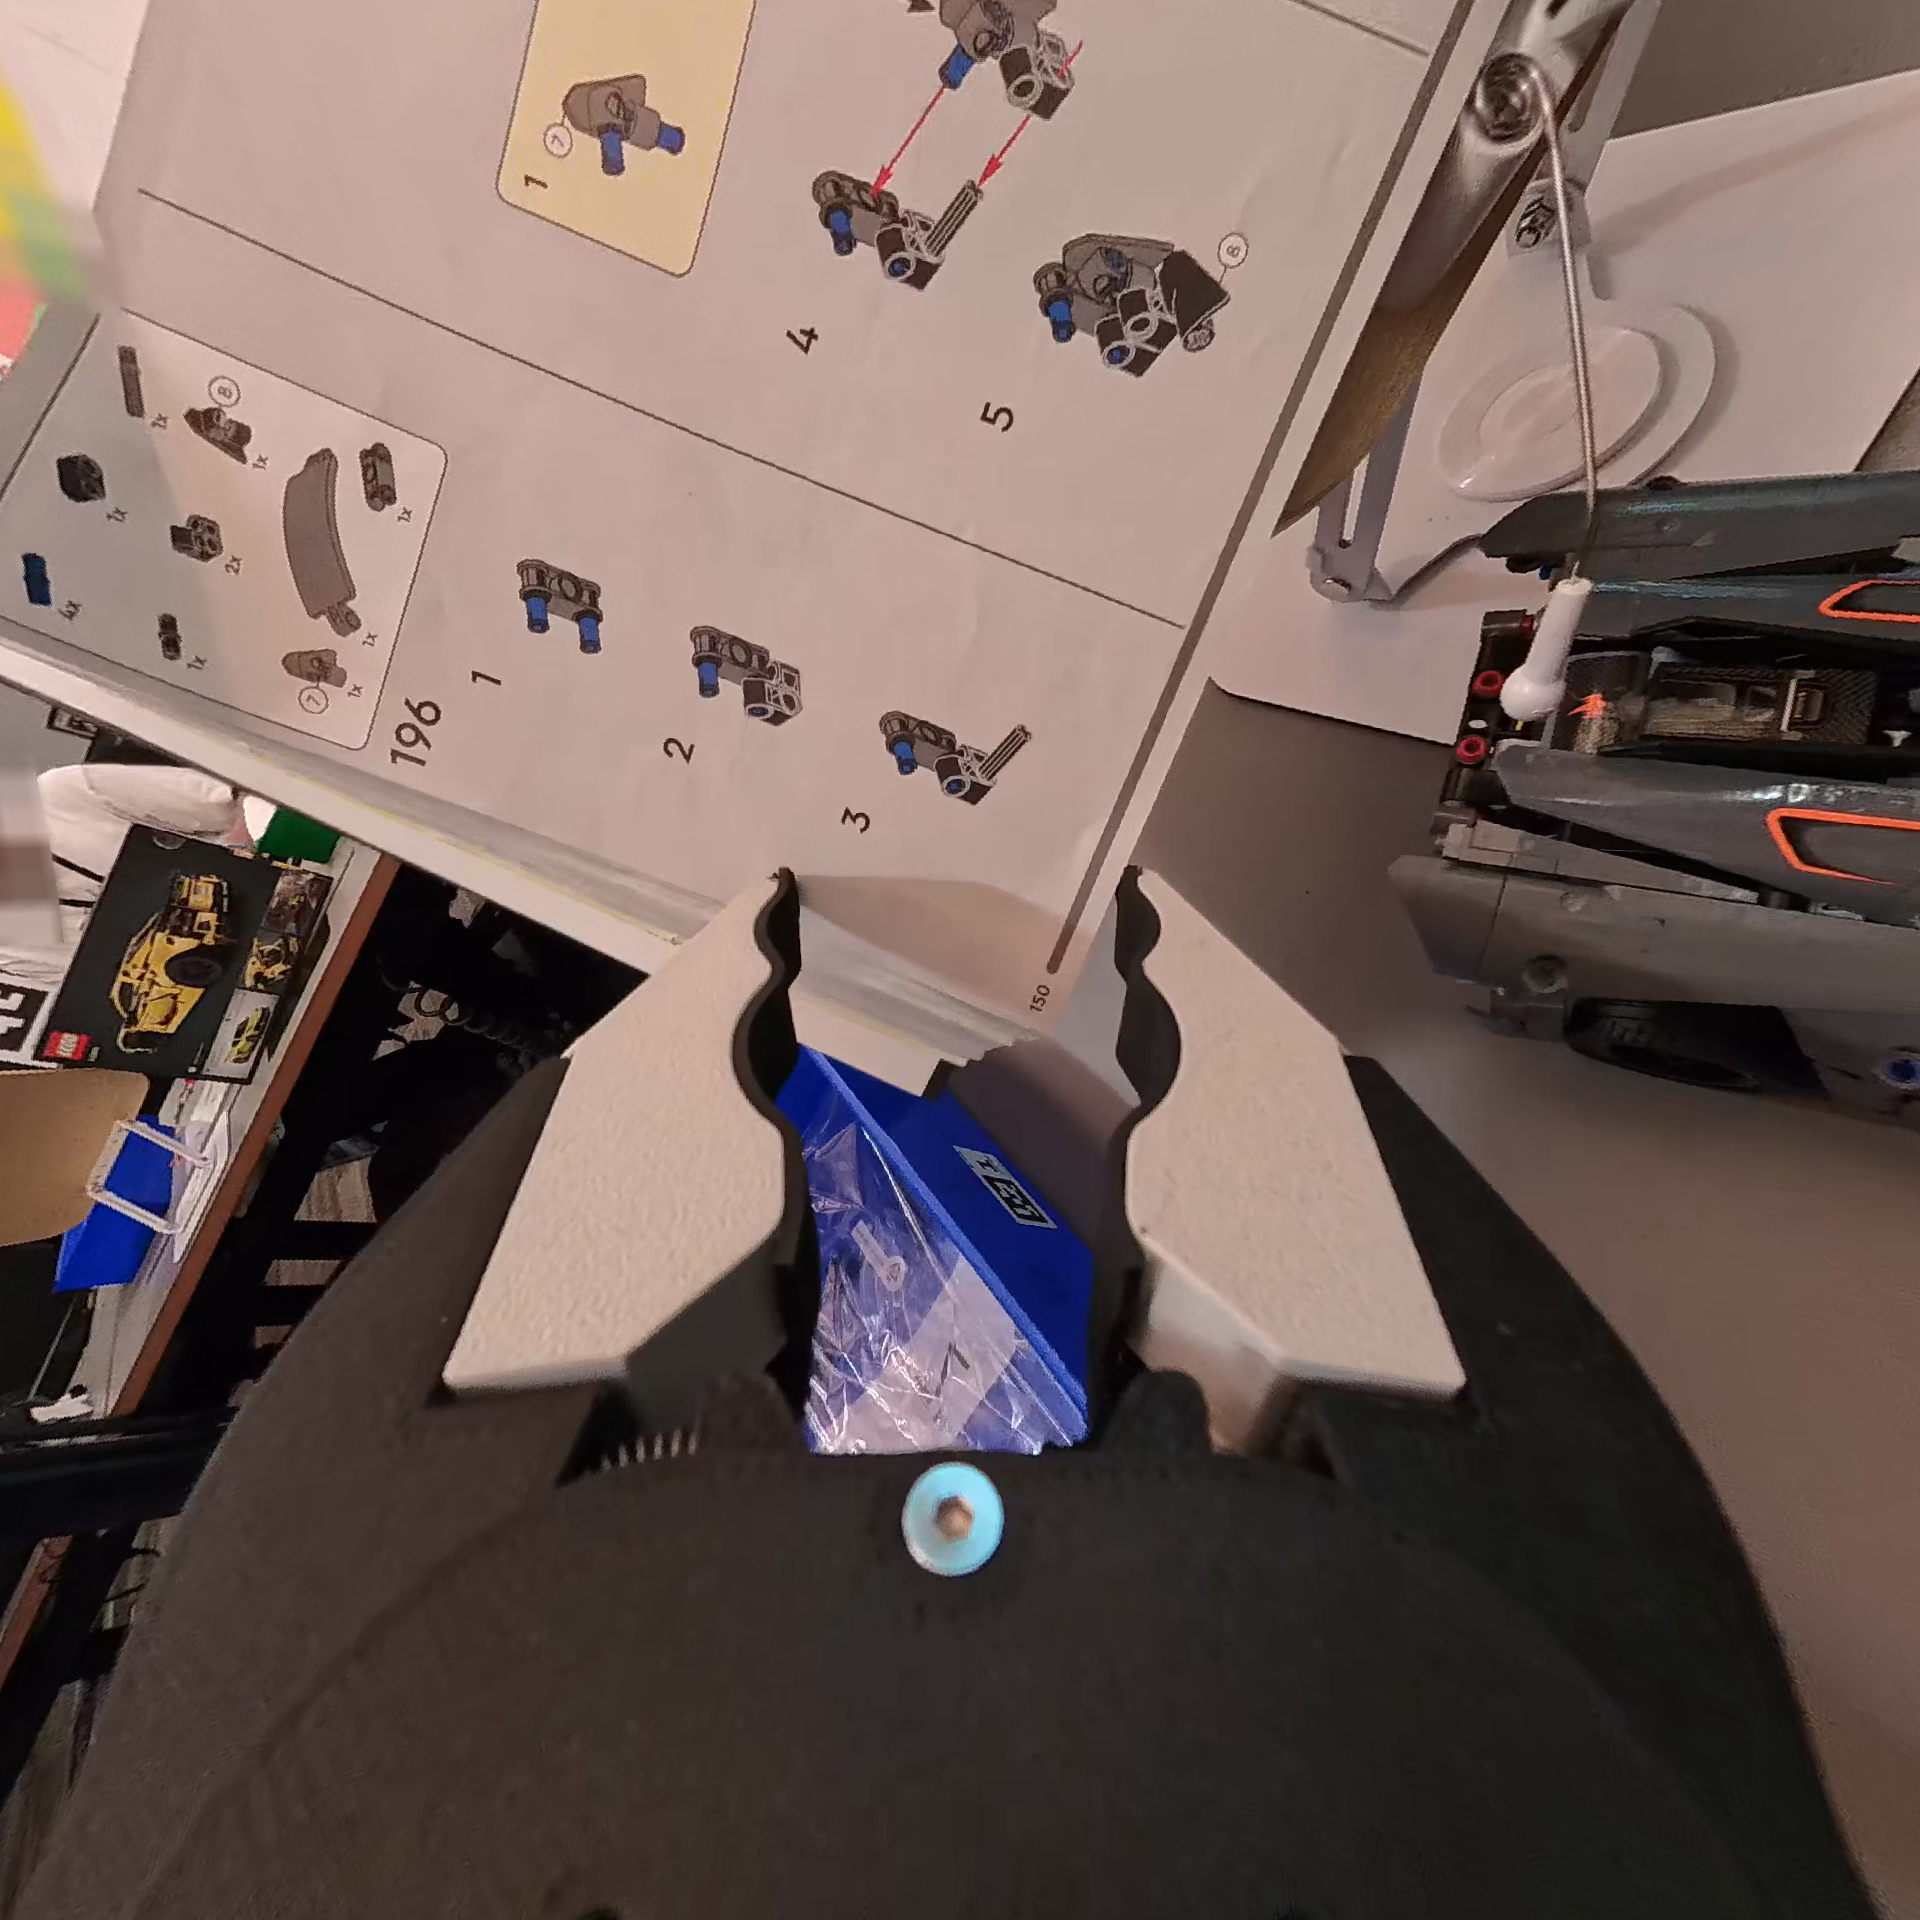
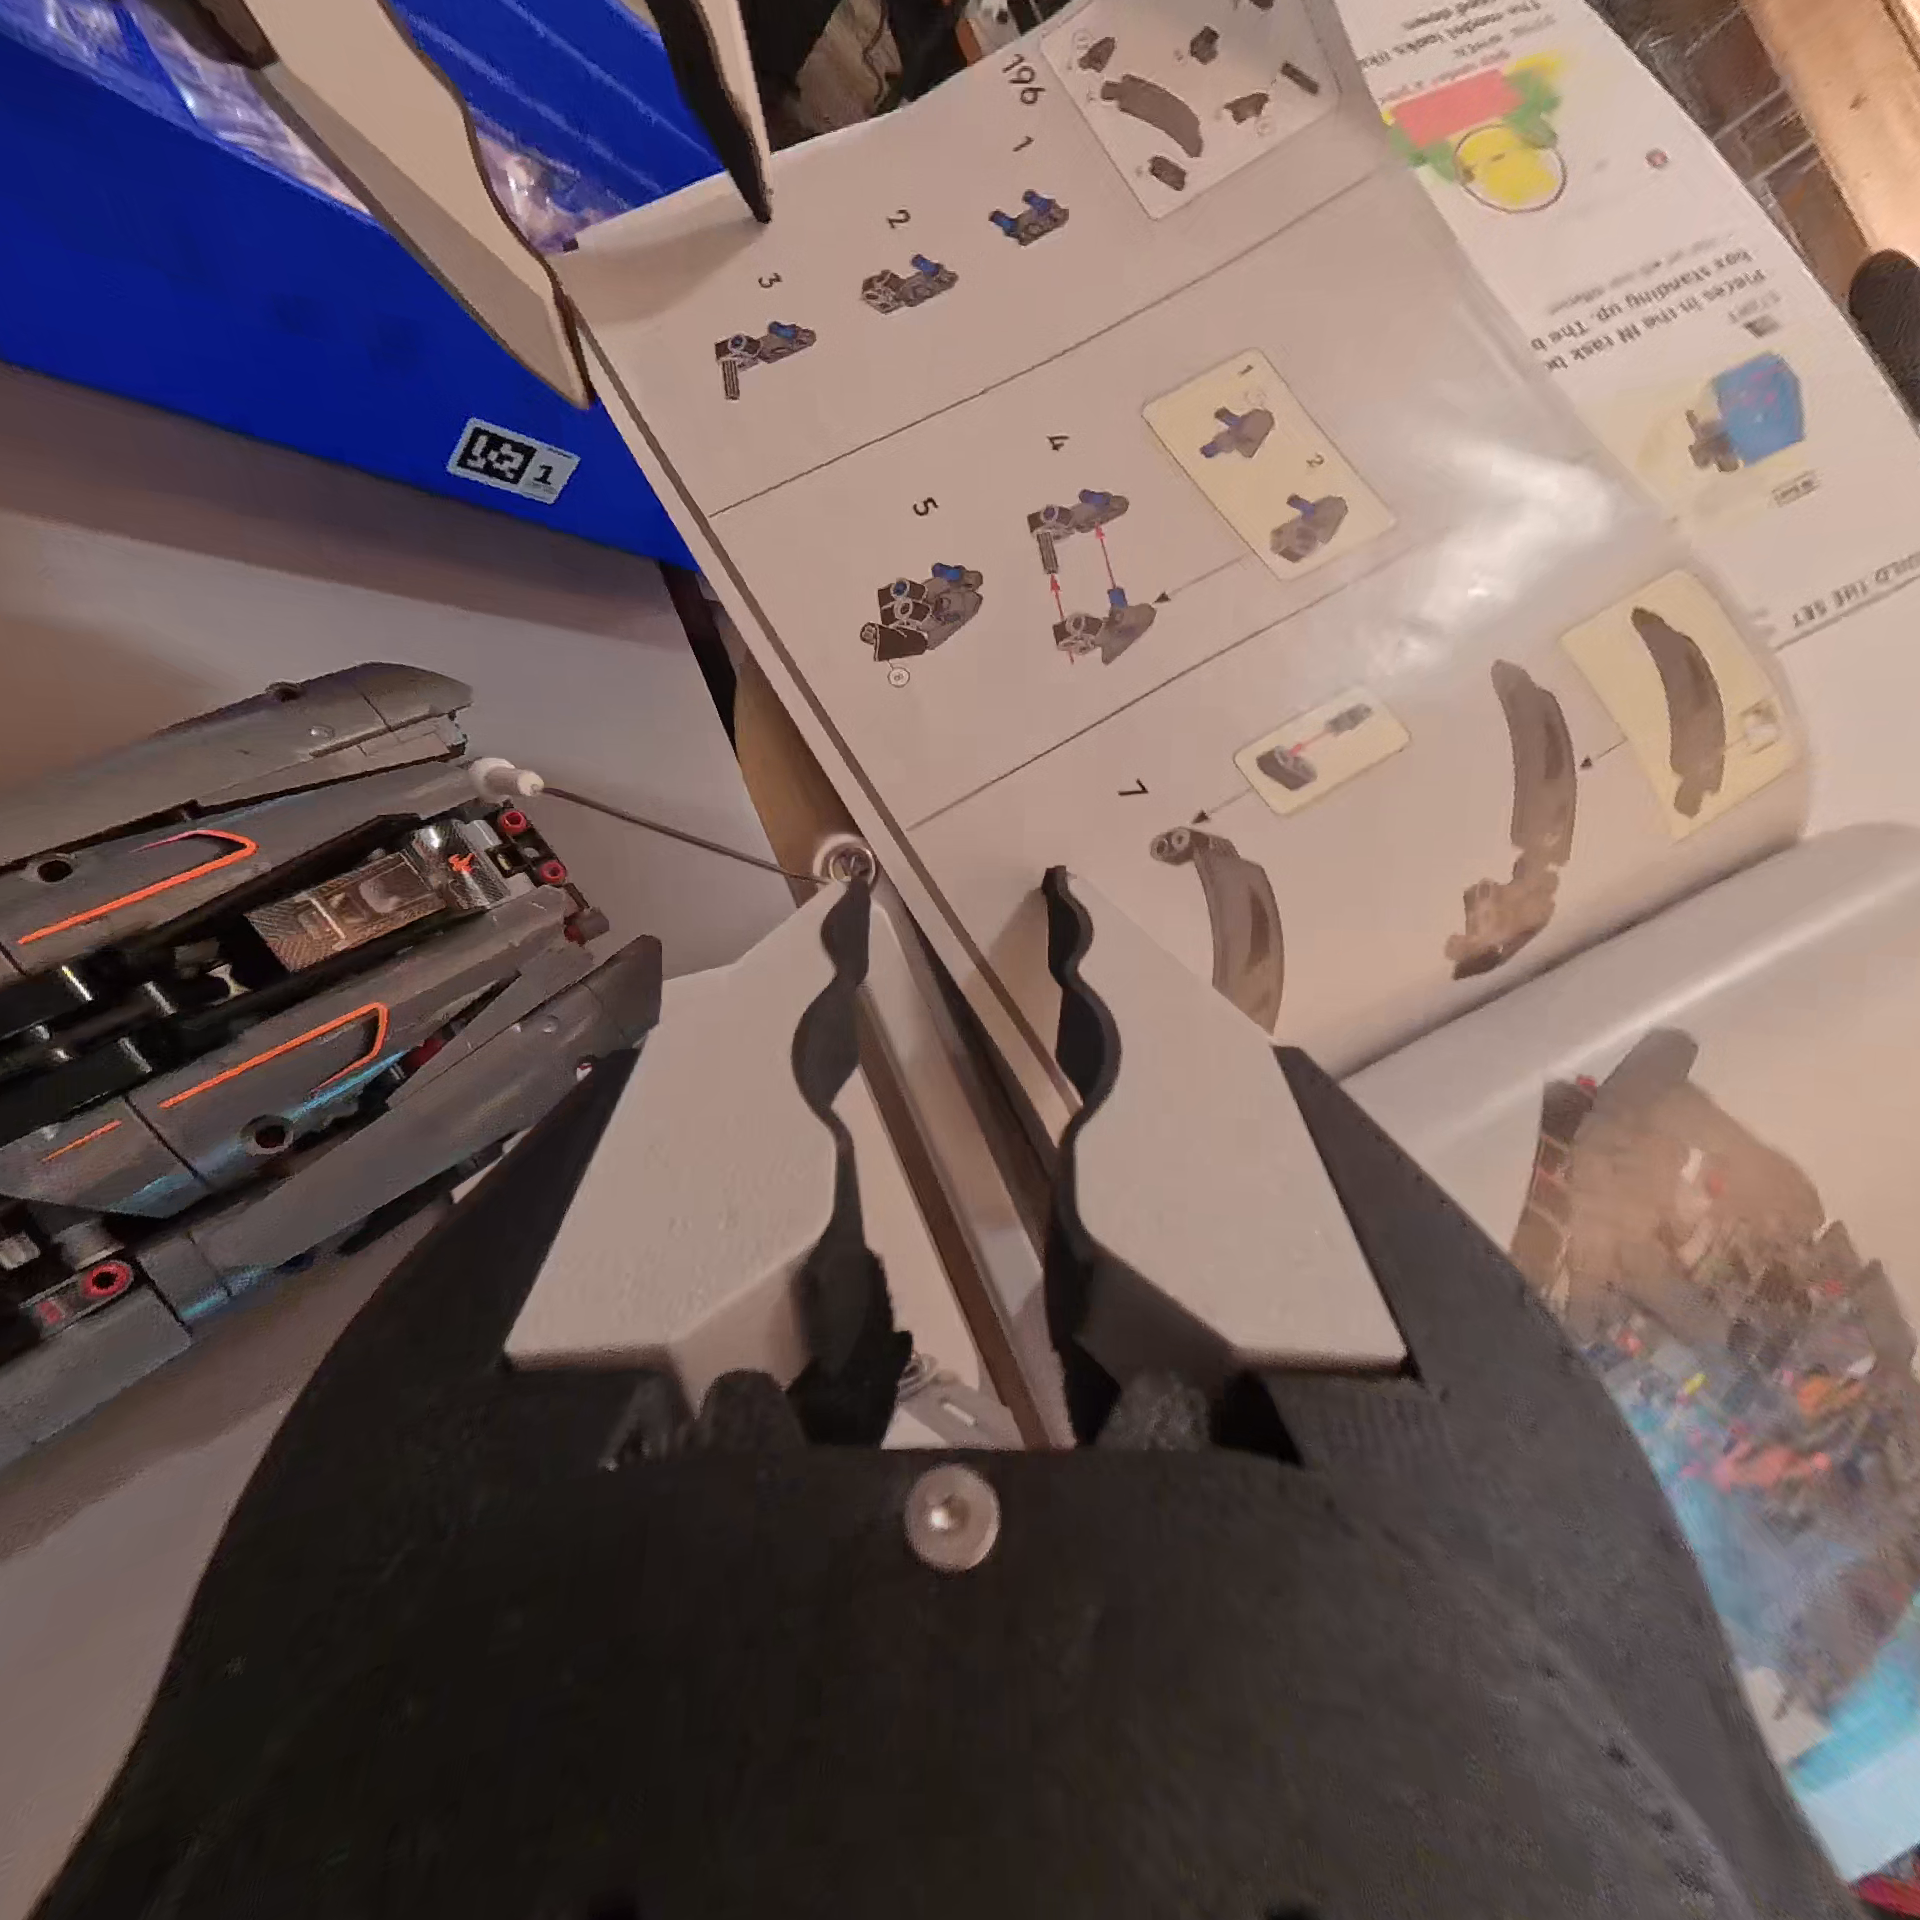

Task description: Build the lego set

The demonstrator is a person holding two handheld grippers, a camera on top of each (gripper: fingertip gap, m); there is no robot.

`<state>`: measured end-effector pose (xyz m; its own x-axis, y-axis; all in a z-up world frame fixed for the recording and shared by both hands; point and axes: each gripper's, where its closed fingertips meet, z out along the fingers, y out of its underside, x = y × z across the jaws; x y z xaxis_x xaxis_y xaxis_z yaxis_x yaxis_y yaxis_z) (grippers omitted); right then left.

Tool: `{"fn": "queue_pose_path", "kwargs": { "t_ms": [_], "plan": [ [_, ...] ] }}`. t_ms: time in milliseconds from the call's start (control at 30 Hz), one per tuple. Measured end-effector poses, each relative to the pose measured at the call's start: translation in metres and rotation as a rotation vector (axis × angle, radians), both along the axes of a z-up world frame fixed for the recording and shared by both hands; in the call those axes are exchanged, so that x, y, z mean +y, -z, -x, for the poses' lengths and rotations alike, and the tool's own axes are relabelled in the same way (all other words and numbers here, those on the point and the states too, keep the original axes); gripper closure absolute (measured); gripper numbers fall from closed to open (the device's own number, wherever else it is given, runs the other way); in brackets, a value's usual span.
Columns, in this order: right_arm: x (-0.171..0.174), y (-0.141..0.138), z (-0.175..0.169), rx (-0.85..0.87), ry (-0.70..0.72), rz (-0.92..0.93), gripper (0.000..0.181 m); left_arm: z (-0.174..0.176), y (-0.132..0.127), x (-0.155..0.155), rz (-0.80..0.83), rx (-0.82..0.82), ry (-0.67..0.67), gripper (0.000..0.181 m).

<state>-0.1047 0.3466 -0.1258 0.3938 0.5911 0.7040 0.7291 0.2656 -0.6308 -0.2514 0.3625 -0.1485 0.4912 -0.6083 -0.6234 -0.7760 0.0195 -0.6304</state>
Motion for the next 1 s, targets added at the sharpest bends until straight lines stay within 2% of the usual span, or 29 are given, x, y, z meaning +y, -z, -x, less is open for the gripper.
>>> {"fn": "queue_pose_path", "kwargs": {
  "t_ms": [100, 333, 1000],
  "plan": [
    [-0.002, -0.005, -0.008, 0.034, 0.007, 0.002, 0.151, 0.000, 0.000, 0.000, 0.003, -0.003, 0.000, 0.123],
    [0.001, -0.010, -0.022, 0.196, 0.009, 0.167, 0.143, 0.002, 0.001, 0.000, 0.004, 0.008, -0.011, 0.124],
    [0.014, -0.016, -0.056, 0.262, 0.075, 0.140, 0.145, 0.004, 0.002, 0.000, 0.009, 0.009, -0.008, 0.126]
  ]
}}
